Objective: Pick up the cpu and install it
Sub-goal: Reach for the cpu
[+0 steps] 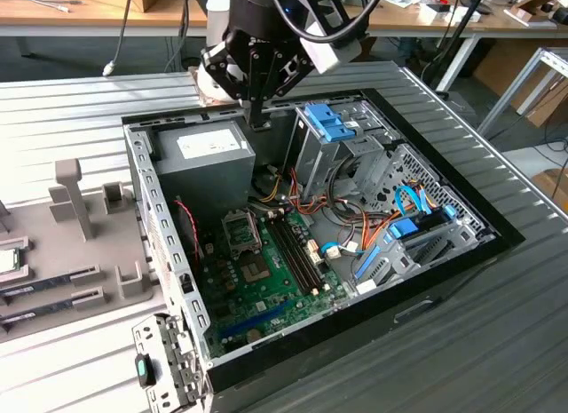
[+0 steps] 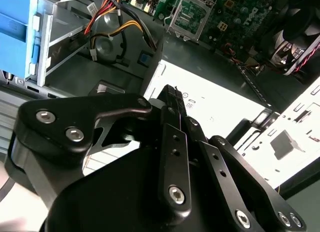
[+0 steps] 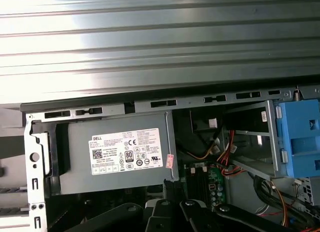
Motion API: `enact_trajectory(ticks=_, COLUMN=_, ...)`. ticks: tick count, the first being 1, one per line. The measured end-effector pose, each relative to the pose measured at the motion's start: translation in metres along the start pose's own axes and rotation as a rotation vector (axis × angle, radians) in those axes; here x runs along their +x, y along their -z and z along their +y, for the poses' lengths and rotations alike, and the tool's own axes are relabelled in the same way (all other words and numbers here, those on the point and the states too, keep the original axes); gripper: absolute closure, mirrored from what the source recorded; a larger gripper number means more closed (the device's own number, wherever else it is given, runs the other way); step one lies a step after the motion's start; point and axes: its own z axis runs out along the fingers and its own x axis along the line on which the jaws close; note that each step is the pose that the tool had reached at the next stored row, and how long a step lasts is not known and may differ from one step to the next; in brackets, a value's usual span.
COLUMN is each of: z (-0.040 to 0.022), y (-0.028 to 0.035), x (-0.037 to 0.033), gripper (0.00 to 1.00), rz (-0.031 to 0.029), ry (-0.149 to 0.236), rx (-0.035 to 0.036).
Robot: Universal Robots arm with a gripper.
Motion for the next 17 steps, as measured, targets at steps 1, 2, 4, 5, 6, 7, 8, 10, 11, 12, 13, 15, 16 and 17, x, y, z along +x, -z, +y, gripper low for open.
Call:
enact_trajectory(ticks=1, z=0.0000, y=0.0000, x=0.0003, gripper=0.89, rz=0.0001, ry=0.000, rx=0.0000)
enact_trajectory(ticks=2, z=0.0000, y=0.0001, x=0.0005, gripper=0.89, rz=0.0001, ry=0.000, rx=0.0001)
enact_trajectory(ticks=4, z=-0.0001, y=0.0000, x=0.0010, gripper=0.89, rz=0.0000, ry=0.000, rx=0.0000)
enact_trajectory(ticks=5, z=-0.0001, y=0.0001, x=0.0012, gripper=0.89, rz=0.0000, ry=0.000, rx=0.0001)
enact_trajectory(ticks=6, z=-0.0001, y=0.0001, x=0.0013, gripper=0.89, rz=0.0001, ry=0.000, rx=0.0001)
enact_trajectory(ticks=7, z=-0.0001, y=0.0001, x=0.0015, gripper=0.89, rz=0.0001, ry=0.000, rx=0.0001)
enact_trajectory(ticks=8, z=-0.0001, y=0.0001, x=0.0018, gripper=0.89, rz=0.0000, ry=0.000, rx=0.0000)
enact_trajectory(ticks=10, z=-0.0002, y=0.0001, x=0.0024, gripper=0.89, rz=0.0000, ry=0.000, rx=0.0000)
enact_trajectory(ticks=11, z=-0.0002, y=0.0001, x=0.0028, gripper=0.89, rz=0.0000, ry=0.000, rx=0.0000)
enact_trajectory(ticks=12, z=-0.0002, y=0.0002, x=0.0032, gripper=0.89, rz=0.0001, ry=0.000, rx=0.0001)
enact_trajectory(ticks=13, z=-0.0003, y=0.0001, x=0.0039, gripper=0.89, rz=0.0001, ry=0.000, rx=0.0001)
enact_trajectory(ticks=15, z=-0.0003, y=0.0002, x=0.0047, gripper=0.89, rz=0.0000, ry=0.000, rx=0.0000)
enact_trajectory(ticks=16, z=-0.0004, y=0.0001, x=0.0052, gripper=0.89, rz=0.0000, ry=0.000, rx=0.0000)
enact_trajectory(ticks=17, z=-0.0004, y=0.0002, x=0.0055, gripper=0.89, rz=0.0000, ry=0.000, rx=0.0000)
